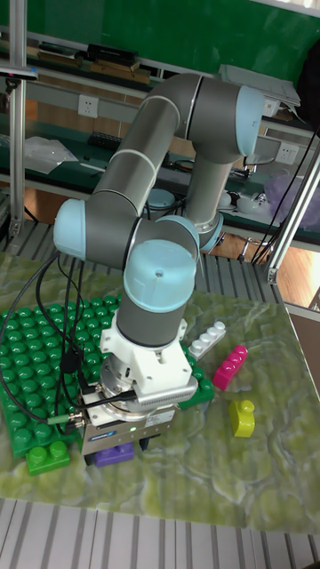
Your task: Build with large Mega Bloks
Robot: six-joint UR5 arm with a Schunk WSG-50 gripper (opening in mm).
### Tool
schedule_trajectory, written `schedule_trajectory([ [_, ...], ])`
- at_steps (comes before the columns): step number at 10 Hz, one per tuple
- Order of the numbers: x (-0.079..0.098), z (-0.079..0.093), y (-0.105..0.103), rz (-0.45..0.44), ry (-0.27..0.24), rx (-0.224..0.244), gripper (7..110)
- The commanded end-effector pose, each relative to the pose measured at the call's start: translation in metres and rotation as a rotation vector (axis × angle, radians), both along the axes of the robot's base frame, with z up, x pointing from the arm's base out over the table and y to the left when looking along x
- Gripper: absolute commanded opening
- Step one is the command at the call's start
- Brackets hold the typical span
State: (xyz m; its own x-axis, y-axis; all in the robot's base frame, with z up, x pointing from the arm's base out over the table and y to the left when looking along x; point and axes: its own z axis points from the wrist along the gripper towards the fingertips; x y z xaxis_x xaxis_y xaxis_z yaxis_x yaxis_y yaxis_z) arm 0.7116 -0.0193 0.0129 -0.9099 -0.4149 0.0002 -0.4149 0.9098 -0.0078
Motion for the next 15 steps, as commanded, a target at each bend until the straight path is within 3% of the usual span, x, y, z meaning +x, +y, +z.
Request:
schedule_trajectory([
  [1, -0.0023, -0.0032, 0.0022, -0.067, 0.004, 0.024, 66],
  [5, -0.0092, -0.0043, -0.0003, -0.1, 0.022, 0.022, 66],
  [15, -0.0051, -0.0123, 0.002, -0.091, 0.019, 0.024, 66],
])
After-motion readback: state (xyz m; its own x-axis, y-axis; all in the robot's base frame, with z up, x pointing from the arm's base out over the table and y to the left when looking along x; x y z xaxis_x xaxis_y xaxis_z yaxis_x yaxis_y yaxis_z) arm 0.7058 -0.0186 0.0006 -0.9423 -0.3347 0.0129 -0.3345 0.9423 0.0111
